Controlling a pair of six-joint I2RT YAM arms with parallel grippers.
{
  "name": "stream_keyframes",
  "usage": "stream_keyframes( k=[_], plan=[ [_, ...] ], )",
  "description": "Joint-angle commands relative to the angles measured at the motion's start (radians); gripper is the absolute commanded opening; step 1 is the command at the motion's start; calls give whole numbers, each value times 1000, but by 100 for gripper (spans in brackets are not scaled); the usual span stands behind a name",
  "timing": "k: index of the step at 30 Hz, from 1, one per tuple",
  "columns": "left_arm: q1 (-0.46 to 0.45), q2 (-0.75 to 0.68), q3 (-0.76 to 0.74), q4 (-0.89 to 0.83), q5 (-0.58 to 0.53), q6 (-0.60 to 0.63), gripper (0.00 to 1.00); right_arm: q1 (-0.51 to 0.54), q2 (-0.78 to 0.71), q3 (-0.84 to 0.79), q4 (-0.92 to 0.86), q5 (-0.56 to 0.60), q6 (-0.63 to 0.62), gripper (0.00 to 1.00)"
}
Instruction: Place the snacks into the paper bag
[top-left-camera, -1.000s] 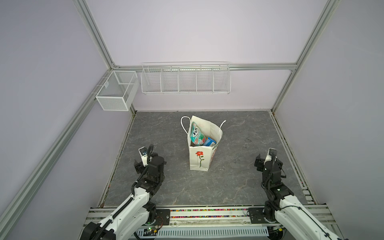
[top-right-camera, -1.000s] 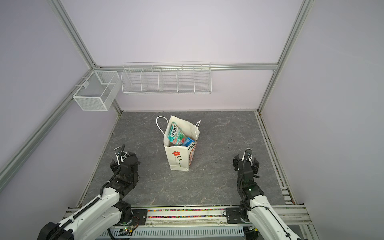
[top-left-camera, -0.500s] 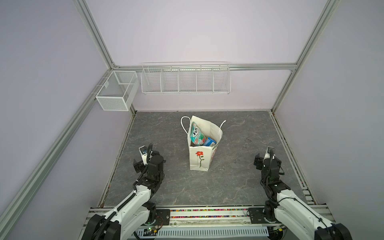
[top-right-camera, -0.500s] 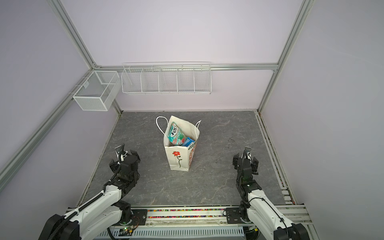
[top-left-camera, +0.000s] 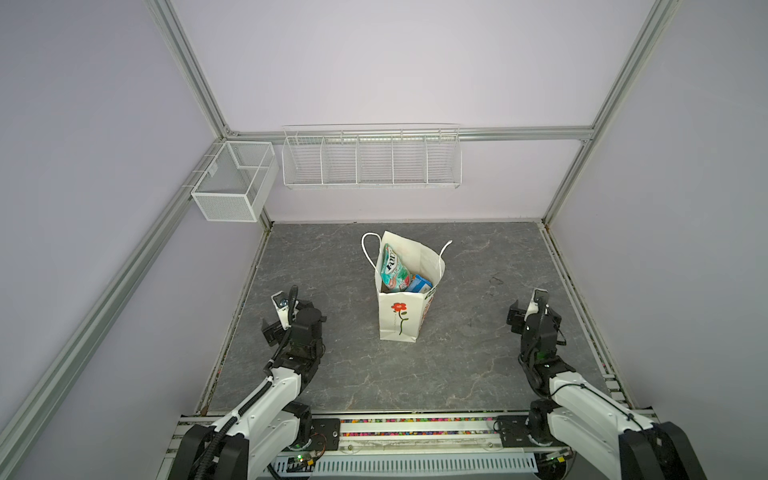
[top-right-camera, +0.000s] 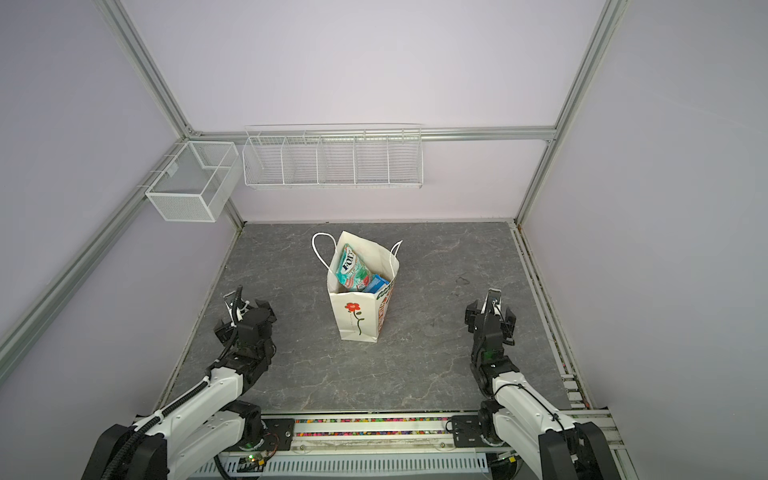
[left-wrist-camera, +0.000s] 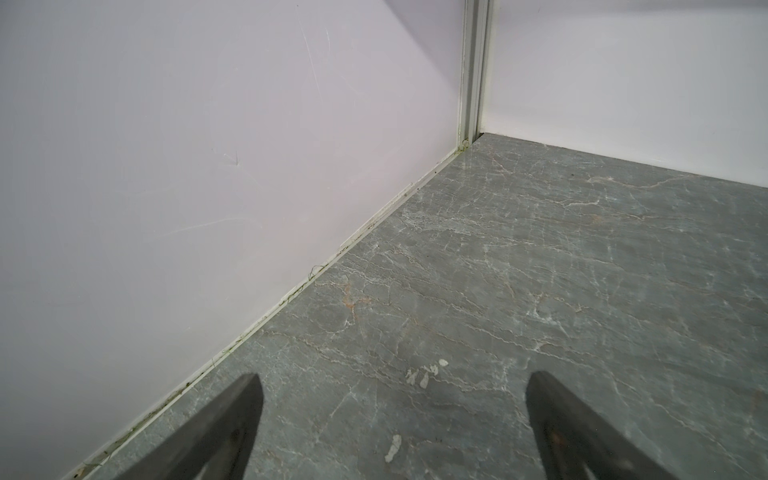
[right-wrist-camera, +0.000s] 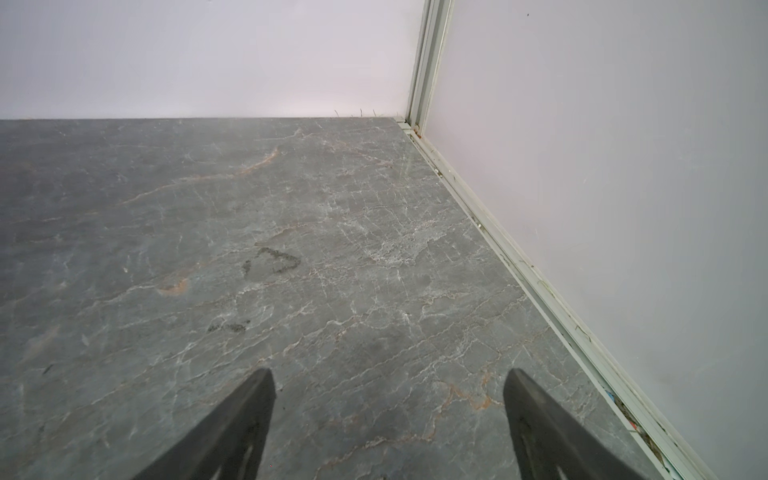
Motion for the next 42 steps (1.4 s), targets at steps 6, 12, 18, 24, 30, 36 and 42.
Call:
stream_keyframes(
  k=[6, 12, 18, 24, 30, 36, 42],
  plan=[
    [66, 21, 14, 81, 38, -27, 99, -39, 47, -17, 166, 7, -20, 89],
    [90, 38, -3, 155, 46, -30, 99, -49, 162, -15, 315, -15, -35, 89],
    [99, 79, -4, 224, 25, -13, 99, -49, 211, -33, 418, -27, -43, 89],
    [100, 65, -36, 299, 31, 8, 99, -50, 239, -66, 519, -5, -41, 89],
    [101, 41, -86, 342, 30, 14, 99, -53, 301, -42, 554, -27, -50, 89],
    [101, 52, -98, 384, 45, 29, 99, -55, 324, -32, 572, -23, -56, 89],
    [101, 102, -91, 442, 66, 55, 99, -74, 455, -63, 786, -61, -90, 89]
  ],
)
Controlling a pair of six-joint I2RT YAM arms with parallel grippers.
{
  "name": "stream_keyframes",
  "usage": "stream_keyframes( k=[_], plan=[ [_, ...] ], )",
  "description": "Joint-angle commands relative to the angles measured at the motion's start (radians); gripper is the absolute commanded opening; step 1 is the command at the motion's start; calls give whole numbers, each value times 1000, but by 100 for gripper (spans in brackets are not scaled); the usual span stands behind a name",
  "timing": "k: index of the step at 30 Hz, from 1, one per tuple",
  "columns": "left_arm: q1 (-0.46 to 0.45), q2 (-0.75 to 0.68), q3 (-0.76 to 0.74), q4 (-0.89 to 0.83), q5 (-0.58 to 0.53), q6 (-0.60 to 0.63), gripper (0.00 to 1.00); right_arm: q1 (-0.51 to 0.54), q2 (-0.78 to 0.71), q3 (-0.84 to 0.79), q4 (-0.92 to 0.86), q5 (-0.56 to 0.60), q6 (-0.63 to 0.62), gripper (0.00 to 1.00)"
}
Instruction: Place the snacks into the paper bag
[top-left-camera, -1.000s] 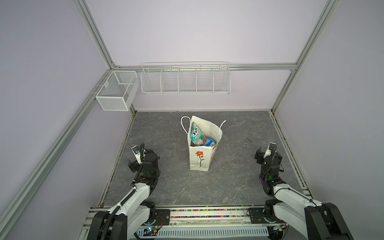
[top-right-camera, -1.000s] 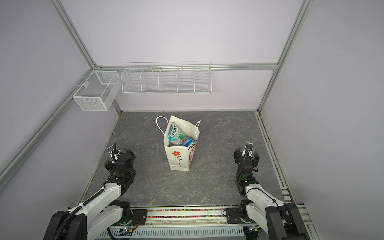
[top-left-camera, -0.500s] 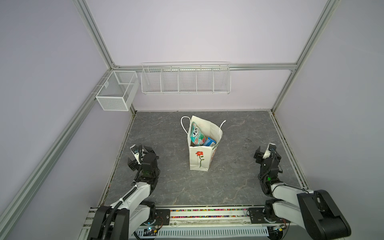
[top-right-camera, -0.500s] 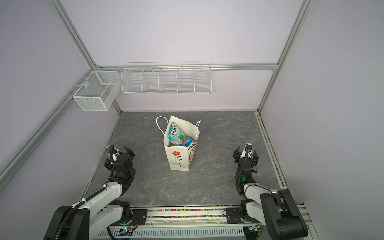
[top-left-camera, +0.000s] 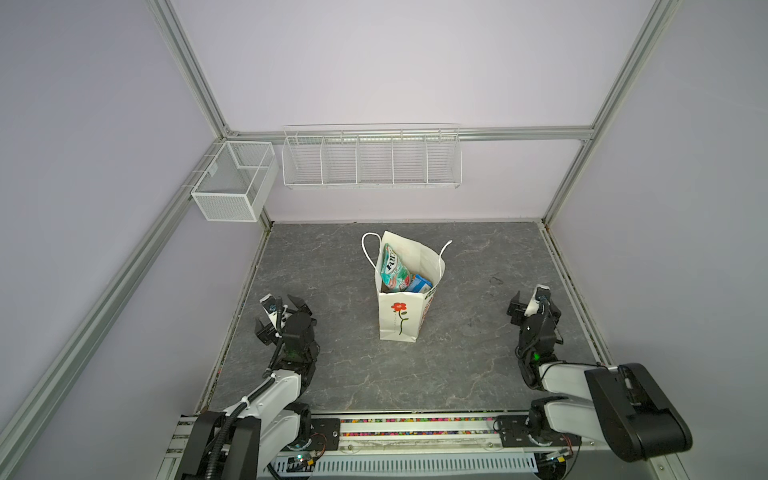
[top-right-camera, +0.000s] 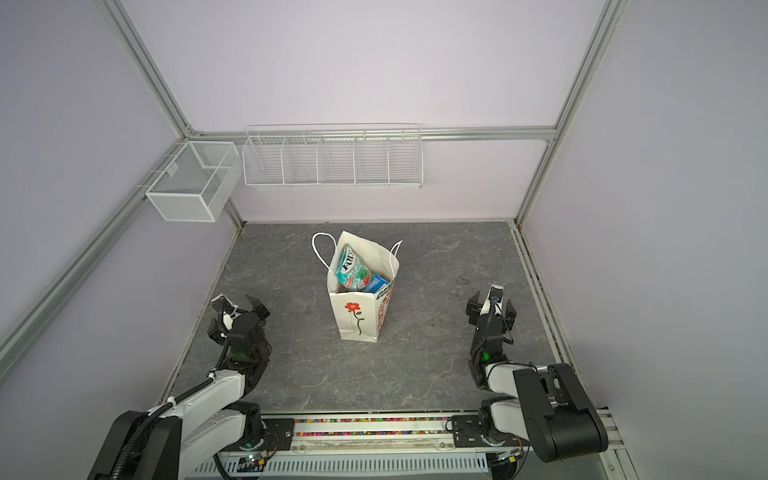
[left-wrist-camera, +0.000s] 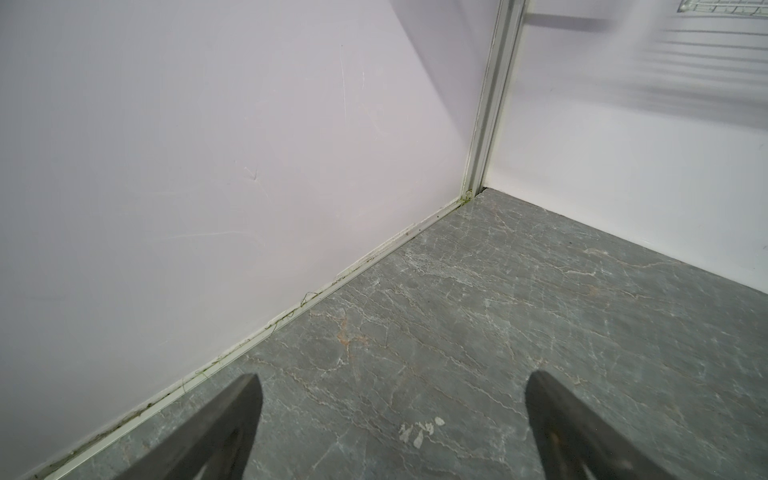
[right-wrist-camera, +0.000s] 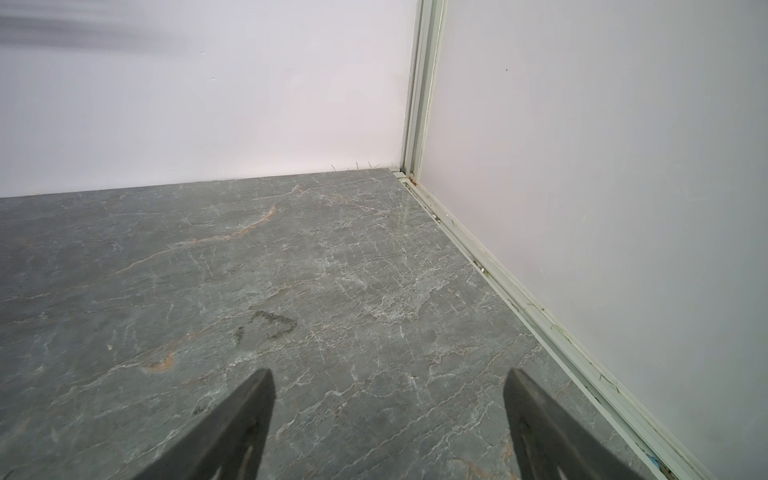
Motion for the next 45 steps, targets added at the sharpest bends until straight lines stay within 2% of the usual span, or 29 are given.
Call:
stream_keyframes(
  k=[1, 11, 15, 18, 28, 31, 32, 36, 41, 45],
  plan=[
    [7, 21, 1, 61, 19, 27, 99, -9, 122, -31, 277, -24, -55, 89],
    [6, 73, -46, 237, 81, 76, 99, 18, 218, 12, 277, -230, -175, 88],
    [6, 74, -56, 258, 102, 87, 99, 79, 242, 30, 279, -201, -236, 88],
    [6, 71, -65, 271, 121, 95, 99, 85, 239, 26, 279, -196, -236, 89],
    [6, 104, -56, 303, 202, 131, 99, 79, 244, 25, 281, -173, -215, 89],
    [7, 116, -22, 252, 193, 127, 99, 59, 247, 28, 279, -161, -167, 89],
    [6, 124, -13, 245, 190, 128, 99, 31, 246, 26, 279, -167, -162, 89],
    [6, 133, 0, 228, 221, 139, 99, 27, 251, 26, 278, -185, -166, 89],
    [6, 195, -4, 329, 256, 178, 99, 24, 289, 47, 277, -205, -176, 89],
    [6, 175, -44, 377, 301, 193, 99, 25, 289, 46, 278, -204, -177, 89]
  ],
)
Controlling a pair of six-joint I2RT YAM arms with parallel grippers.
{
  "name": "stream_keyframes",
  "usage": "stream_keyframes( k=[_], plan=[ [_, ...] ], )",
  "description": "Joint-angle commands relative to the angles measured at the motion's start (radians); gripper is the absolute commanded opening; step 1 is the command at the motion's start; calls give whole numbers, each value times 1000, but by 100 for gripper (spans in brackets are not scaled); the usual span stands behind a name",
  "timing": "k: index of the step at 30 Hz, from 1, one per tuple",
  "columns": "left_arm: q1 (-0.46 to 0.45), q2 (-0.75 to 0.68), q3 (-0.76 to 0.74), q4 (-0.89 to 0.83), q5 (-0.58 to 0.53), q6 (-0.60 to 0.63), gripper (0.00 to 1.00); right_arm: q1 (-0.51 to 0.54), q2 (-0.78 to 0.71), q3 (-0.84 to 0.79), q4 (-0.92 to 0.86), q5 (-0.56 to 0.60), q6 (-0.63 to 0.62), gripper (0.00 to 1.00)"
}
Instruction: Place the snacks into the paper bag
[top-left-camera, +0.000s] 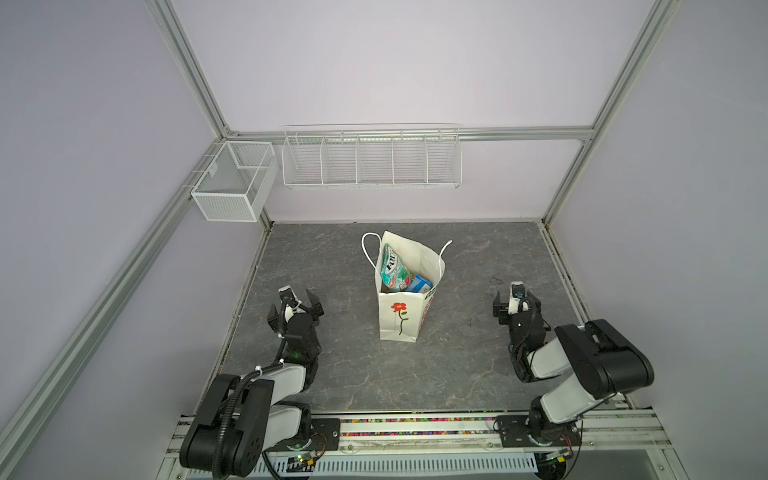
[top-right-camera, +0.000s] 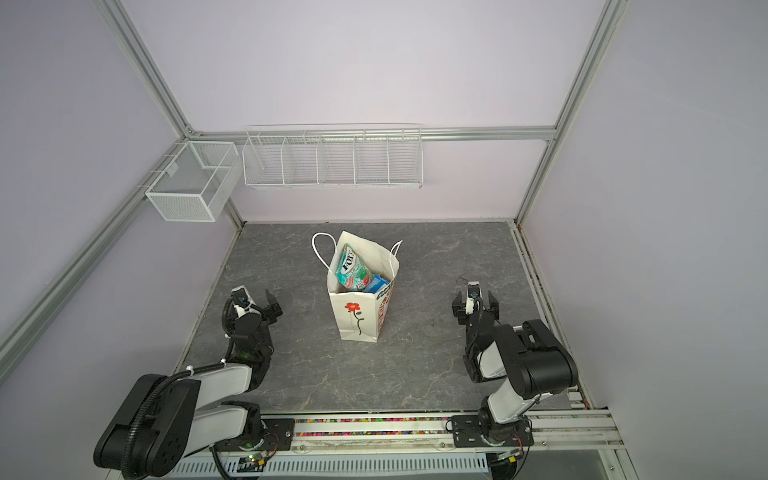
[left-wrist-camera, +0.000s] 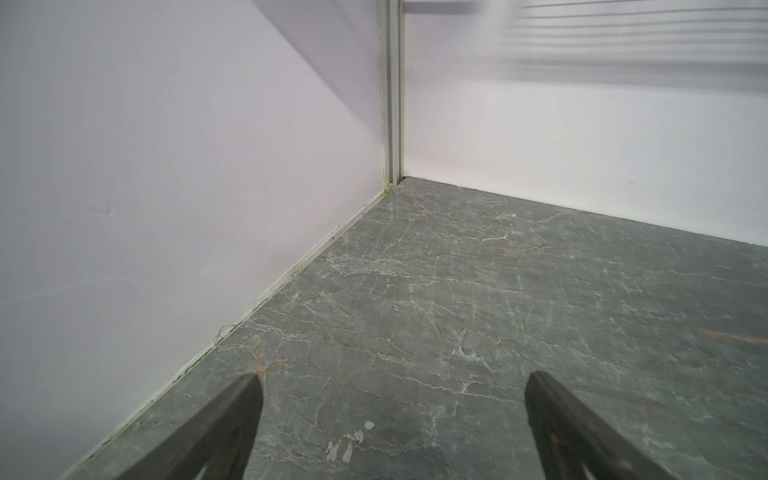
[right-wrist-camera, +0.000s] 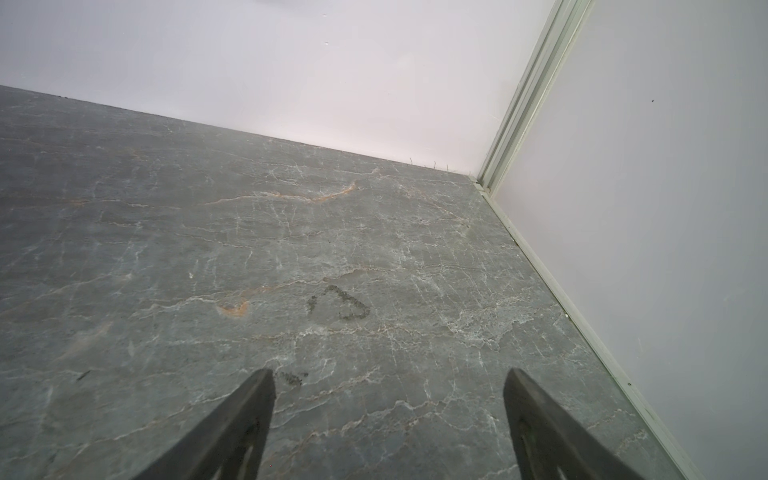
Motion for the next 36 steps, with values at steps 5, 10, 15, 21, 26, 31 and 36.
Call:
stream_keyframes(
  k=[5, 10, 15, 21, 26, 31, 36],
  plan=[
    [7, 8, -59, 162, 50, 32, 99, -4, 5, 7, 50, -10, -3, 89],
    [7, 213, -86, 434, 63, 48, 99, -4, 5, 8, 50, -10, -3, 89],
    [5, 273, -55, 439, 128, 89, 99, -5, 7, 10, 50, -8, -3, 89],
    [4, 288, -53, 439, 181, 110, 99, -9, 18, 25, 45, 2, 3, 89],
    [0, 308, -40, 438, 202, 130, 99, -22, -11, 65, -64, 19, 26, 89],
    [1, 366, -8, 440, 254, 163, 99, -83, -62, 201, -402, -29, 111, 89],
    [1, 399, 29, 440, 201, 148, 99, -128, -67, 222, -450, -96, 137, 89]
  ],
)
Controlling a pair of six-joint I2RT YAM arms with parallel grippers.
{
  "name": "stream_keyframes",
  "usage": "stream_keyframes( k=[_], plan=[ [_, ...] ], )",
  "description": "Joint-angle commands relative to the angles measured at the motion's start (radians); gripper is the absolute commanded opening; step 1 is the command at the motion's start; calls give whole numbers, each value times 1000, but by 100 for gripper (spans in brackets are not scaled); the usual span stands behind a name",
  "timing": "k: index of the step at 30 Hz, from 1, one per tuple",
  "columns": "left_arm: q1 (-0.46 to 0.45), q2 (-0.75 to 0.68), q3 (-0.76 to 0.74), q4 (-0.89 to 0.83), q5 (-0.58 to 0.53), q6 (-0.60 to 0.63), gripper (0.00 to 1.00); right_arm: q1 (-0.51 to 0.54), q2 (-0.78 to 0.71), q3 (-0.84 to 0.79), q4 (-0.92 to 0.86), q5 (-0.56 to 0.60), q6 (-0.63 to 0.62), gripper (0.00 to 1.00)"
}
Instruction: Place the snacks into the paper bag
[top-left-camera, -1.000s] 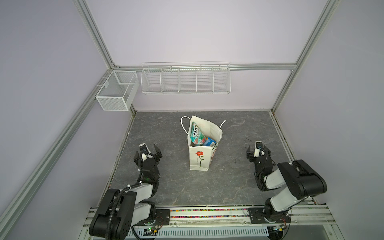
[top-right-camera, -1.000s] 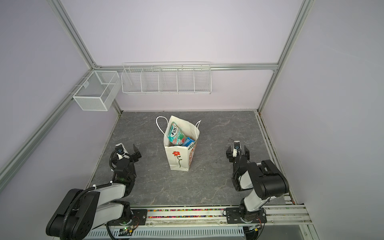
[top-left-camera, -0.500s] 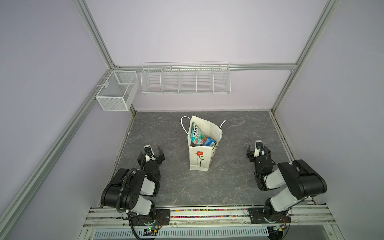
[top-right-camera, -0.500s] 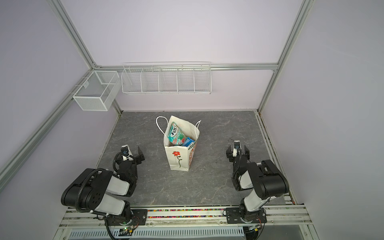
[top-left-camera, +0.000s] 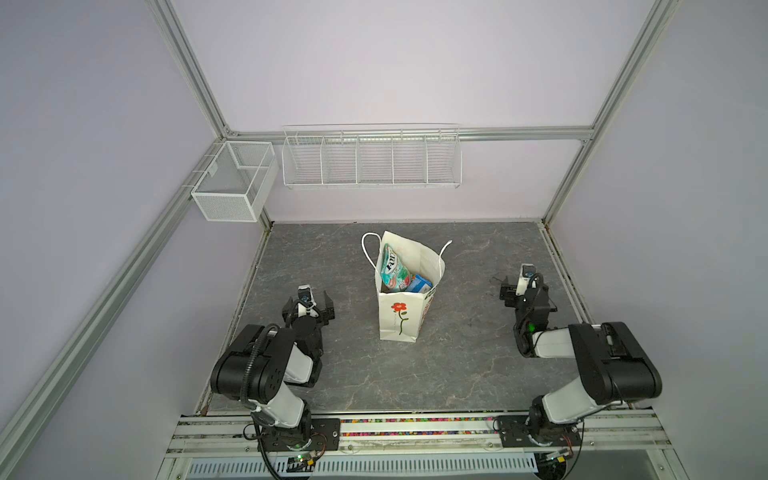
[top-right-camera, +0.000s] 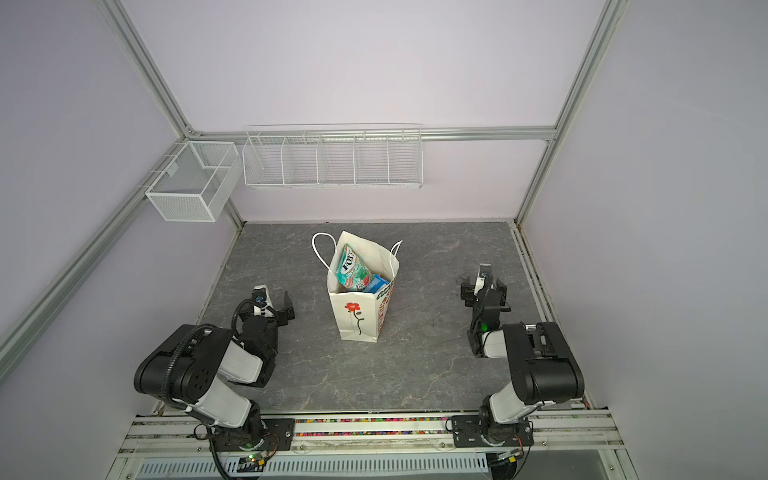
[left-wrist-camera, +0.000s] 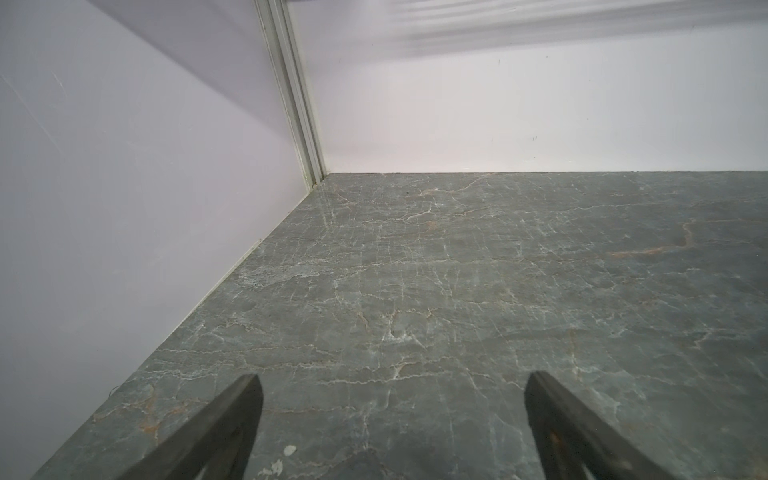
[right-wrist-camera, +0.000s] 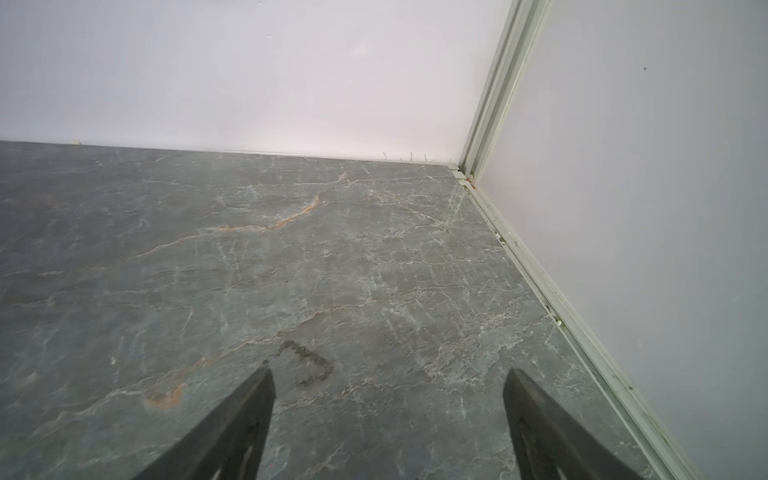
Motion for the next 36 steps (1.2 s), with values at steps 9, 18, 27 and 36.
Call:
stream_keyframes(
  k=[9, 18, 27, 36],
  plan=[
    [13, -8, 77, -56, -40, -2, 99, -3, -14, -3, -93, -41, 34, 89],
    [128, -68, 265, -477, 103, -111, 99, -3, -15, -3, -94, -41, 34, 89],
    [143, -69, 233, -419, 39, -153, 99, -7, -14, 0, -99, -74, 29, 89],
    [149, -84, 280, -532, 204, -100, 99, -48, -19, 16, -137, -268, 6, 89]
  ],
)
